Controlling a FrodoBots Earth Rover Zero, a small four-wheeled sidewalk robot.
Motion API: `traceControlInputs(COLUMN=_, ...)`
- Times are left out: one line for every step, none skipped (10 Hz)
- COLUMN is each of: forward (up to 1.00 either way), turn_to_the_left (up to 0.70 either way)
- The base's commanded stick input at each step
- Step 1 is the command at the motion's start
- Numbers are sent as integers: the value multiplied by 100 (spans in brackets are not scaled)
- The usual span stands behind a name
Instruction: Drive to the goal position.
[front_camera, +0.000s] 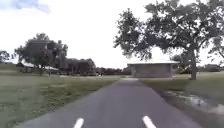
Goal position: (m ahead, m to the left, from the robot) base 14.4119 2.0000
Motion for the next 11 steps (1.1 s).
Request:
traceControlInputs(forward=69, turn_to_the_left=3)
traceControlInputs(forward=69, turn_to_the_left=3)
traceControlInputs(forward=69, turn_to_the_left=3)
traceControlInputs(forward=69, turn_to_the_left=3)
traceControlInputs(forward=69, turn_to_the_left=3)
traceControlInputs(forward=69, turn_to_the_left=3)
traceControlInputs(forward=69, turn_to_the_left=3)
traceControlInputs(forward=69, turn_to_the_left=3)
traceControlInputs(forward=69, turn_to_the_left=3)
traceControlInputs(forward=69, turn_to_the_left=3)
traceControlInputs(forward=69, turn_to_the_left=3)
